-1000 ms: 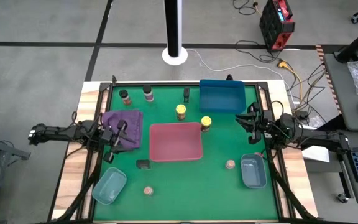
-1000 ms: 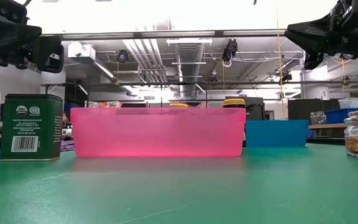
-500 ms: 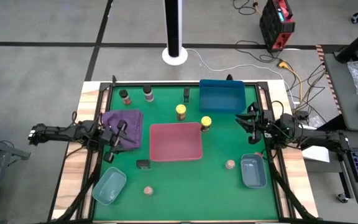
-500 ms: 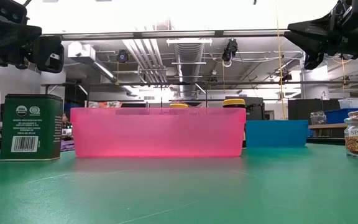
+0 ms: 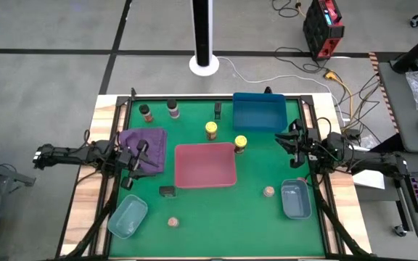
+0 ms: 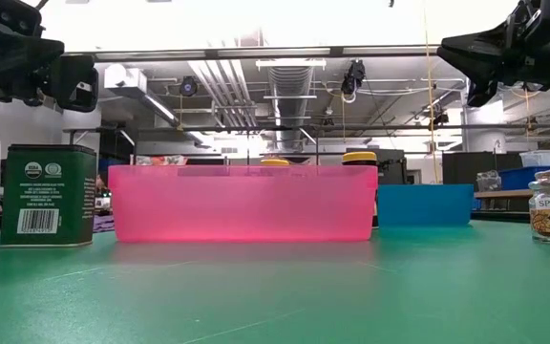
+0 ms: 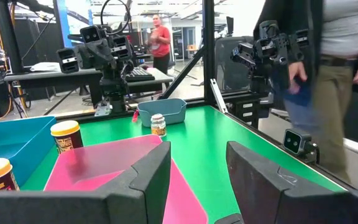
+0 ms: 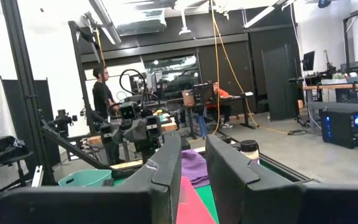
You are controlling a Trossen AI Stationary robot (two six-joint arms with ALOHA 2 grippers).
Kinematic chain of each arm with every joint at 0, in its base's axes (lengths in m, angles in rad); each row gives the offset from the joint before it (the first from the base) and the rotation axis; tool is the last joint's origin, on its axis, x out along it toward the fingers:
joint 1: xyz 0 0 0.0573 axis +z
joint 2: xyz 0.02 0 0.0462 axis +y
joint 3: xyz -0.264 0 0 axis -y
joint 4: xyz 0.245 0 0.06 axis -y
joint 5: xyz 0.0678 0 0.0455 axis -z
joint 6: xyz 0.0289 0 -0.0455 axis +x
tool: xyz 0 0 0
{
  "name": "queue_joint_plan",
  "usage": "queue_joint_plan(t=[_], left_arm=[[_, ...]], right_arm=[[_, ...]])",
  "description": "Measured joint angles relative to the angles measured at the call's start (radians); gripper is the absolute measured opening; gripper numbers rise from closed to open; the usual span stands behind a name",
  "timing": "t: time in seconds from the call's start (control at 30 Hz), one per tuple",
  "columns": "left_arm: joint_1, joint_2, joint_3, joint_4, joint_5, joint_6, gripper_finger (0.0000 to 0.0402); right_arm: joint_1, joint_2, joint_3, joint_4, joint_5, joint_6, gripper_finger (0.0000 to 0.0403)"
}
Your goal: Sort spices by type
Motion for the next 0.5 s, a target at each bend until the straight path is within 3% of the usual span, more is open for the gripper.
queue_joint_plan(t=[0.37, 0.5], left_arm=[[0.000, 0.000, 0.000, 0.000, 0.000, 0.000, 0.0141], [0.000, 0.000, 0.000, 0.000, 0.000, 0.000, 0.0141]], right_arm=[[0.000, 0.000, 0.000, 0.000, 0.000, -0.001, 0.0086], [0.000, 0.000, 0.000, 0.000, 0.000, -0.069, 0.0093]])
